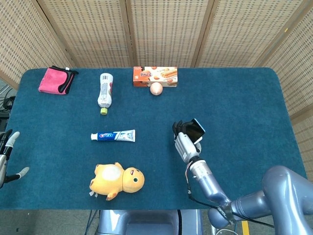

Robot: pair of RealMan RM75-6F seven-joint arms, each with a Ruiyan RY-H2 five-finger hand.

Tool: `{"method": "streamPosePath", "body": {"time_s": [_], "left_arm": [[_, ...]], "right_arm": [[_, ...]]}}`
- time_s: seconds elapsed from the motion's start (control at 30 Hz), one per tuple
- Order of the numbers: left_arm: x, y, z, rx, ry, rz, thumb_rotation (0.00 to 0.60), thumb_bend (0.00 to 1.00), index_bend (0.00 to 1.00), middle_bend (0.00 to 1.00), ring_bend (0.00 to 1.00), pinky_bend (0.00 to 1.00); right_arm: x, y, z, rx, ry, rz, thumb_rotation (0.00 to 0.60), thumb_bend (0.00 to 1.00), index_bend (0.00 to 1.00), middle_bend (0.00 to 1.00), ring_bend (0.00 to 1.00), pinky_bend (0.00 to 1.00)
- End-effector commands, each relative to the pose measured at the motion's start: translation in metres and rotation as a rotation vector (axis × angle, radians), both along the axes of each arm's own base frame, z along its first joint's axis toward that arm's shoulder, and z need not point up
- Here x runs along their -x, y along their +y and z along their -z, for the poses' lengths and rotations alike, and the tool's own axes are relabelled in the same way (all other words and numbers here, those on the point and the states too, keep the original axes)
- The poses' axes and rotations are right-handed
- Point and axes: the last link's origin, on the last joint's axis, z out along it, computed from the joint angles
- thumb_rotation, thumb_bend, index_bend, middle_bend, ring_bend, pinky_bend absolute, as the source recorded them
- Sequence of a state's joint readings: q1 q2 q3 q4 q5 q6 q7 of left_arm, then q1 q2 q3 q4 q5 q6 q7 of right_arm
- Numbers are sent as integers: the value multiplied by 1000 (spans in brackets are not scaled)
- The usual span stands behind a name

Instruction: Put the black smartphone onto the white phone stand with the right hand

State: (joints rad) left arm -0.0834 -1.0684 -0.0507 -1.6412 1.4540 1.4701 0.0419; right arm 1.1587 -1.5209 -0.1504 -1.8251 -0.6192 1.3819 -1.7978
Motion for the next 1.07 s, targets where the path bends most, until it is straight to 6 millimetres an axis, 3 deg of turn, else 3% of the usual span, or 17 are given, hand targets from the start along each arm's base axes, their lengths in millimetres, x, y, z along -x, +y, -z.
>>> {"method": "streamPosePath", "body": {"time_s": [0.03, 0.23, 0.43, 0.47, 0.57, 0.7, 0.8, 1.07], "left_arm": [[-1, -1, 0, 2, -3, 5, 600, 0, 0, 0, 0, 0], [-1, -4, -2, 3, -11, 18, 600, 0, 0, 0, 0, 0], [-1, -5, -3, 5, -20, 31, 600, 0, 0, 0, 0, 0], [-1, -6, -3, 5, -22, 35, 600, 0, 0, 0, 0, 0], [-3, -7, -2, 7, -24, 58, 600, 0, 0, 0, 0, 0], [-4, -10, -1, 3, -23, 81, 600, 0, 0, 0, 0, 0], [-6, -13, 1, 4, -20, 98, 600, 0, 0, 0, 0, 0], [-7, -19, 3, 5, -11, 119, 600, 0, 0, 0, 0, 0]], "right_arm": [[7, 7, -26, 22, -86, 37, 600, 312, 133, 60, 145, 316], [29, 23, -76, 32, -270, 93, 600, 311, 132, 60, 145, 289], [75, 26, -127, 46, -615, 112, 600, 280, 132, 53, 65, 159], [87, 25, -135, 56, -676, 108, 600, 265, 132, 42, 44, 157], [146, 27, -165, 139, -925, 159, 600, 234, 132, 10, 2, 154], [196, 38, -173, 171, -1125, 194, 600, 145, 126, 0, 0, 125], [220, 51, -172, 198, -1213, 221, 600, 94, 121, 0, 0, 114], [239, 71, -166, 216, -1278, 267, 600, 52, 99, 0, 0, 85]]}}
